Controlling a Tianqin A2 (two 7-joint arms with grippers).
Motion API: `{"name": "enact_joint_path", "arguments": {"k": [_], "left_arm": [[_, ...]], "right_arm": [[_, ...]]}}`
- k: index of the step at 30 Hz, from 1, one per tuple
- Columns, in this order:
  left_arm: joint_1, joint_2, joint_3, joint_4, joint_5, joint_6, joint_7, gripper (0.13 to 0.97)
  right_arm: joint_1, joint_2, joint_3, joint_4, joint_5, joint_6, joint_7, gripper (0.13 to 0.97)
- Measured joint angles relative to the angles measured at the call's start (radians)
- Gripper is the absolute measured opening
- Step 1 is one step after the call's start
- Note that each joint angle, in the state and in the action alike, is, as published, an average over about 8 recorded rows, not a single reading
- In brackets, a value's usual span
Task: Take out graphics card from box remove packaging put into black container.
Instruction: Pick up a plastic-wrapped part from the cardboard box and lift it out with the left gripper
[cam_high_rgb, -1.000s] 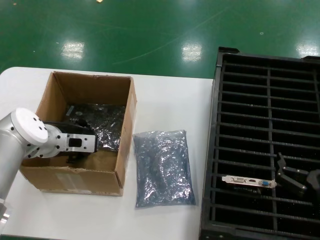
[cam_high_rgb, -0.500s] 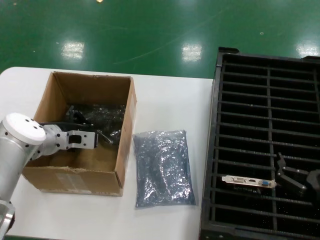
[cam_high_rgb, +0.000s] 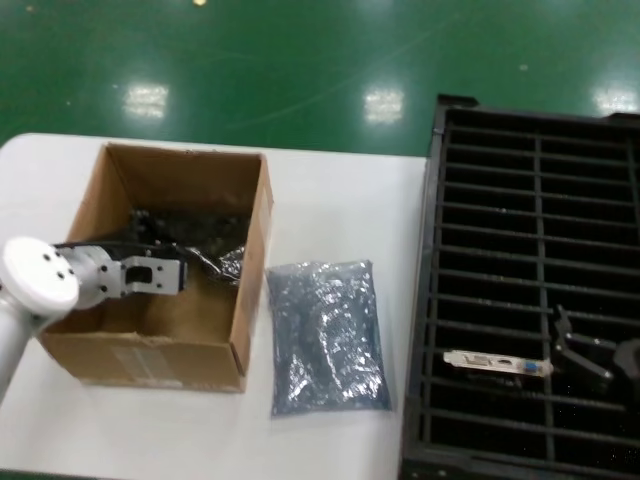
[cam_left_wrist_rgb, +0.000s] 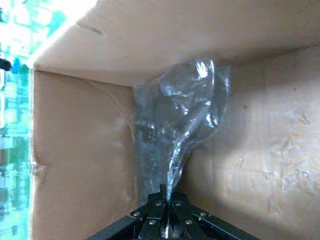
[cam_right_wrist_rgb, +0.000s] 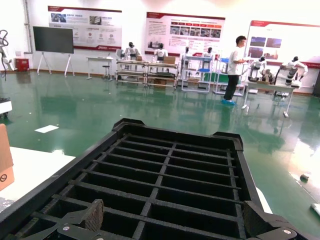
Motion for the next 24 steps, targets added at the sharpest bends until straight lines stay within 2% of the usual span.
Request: {"name": "enact_joint_path", "arguments": {"k": [5, 10, 16, 24], "left_arm": [[0.091, -0.061, -0.004, -0.217, 0.137, 0.034, -0.203, 0.14], [0.173, -0.11, -0.04, -0.406, 0.267, 0.067, -0.371, 0.14], [0.248, -0.151, -0.102, -0.586, 0.378, 0.108, -0.505, 0.14], [0.358, -0.194, -0.21, -0.831, 0.463, 0.162, -0.632, 0.14]], "right_arm": [[0.0, 0.0, 0.0, 0.0, 0.0, 0.0, 0.0, 0.966], [0.0, 0.0, 0.0, 0.0, 0.0, 0.0, 0.0, 0.966], [0.0, 0.0, 0.0, 0.0, 0.0, 0.0, 0.0, 0.966], [0.0, 0.0, 0.0, 0.0, 0.0, 0.0, 0.0, 0.966]]}}
